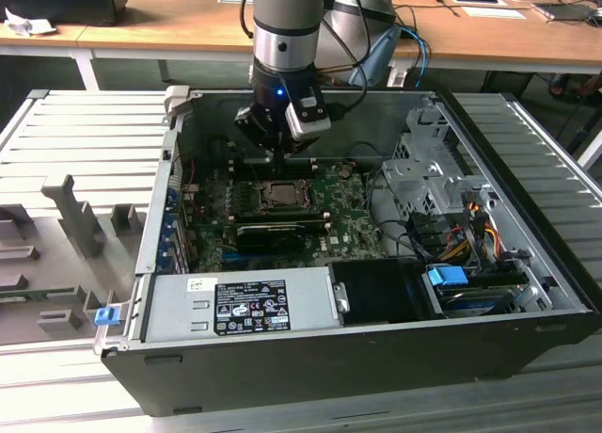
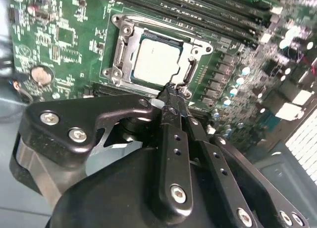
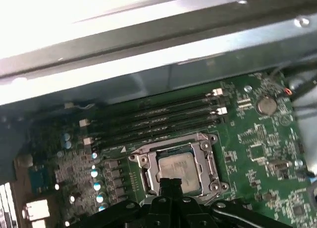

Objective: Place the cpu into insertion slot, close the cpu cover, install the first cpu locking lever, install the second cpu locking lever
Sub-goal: 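Install the first cpu locking lever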

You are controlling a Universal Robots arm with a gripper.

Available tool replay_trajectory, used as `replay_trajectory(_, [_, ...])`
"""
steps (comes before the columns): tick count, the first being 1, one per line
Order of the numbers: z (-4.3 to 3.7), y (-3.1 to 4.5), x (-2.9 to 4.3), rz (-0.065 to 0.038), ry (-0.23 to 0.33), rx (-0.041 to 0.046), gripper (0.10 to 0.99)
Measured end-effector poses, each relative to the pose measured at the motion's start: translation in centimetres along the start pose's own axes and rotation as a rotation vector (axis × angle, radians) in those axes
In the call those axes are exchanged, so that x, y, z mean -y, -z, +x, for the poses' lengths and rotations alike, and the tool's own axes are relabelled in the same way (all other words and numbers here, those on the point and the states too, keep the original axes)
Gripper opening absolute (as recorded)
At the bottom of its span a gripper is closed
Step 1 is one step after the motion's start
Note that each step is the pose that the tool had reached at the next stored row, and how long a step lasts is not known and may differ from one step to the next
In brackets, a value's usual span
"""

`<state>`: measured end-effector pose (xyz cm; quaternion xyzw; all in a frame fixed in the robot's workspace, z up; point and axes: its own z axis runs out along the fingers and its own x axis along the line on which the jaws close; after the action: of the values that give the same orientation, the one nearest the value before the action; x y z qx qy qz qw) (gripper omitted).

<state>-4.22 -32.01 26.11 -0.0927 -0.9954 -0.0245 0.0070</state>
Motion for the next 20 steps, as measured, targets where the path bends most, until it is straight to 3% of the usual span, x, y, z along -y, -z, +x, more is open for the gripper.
replay_trajectory(1, [0.00,0.00,0.00,0.000,0.028,-0.0013,0.106])
replay_trajectory(4, [0.29,-0.03,0.06,0.000,0.043,-0.0009,0.106])
replay_trajectory(7, [1.93,-0.03,0.36,-0.001,0.043,0.0047,0.106])
replay_trajectory(11, [3.31,-0.05,0.62,-0.003,0.043,0.0087,0.106])
replay_trajectory(12, [4.26,-0.06,0.80,-0.004,0.044,0.0123,0.106])
replay_trajectory(14, [4.92,-0.06,0.93,-0.004,0.044,0.0147,0.106])
replay_trajectory(17, [6.59,-0.08,1.24,-0.006,0.044,0.0208,0.106])
replay_trajectory(20, [7.71,-0.09,1.45,-0.011,0.045,0.0259,0.106])
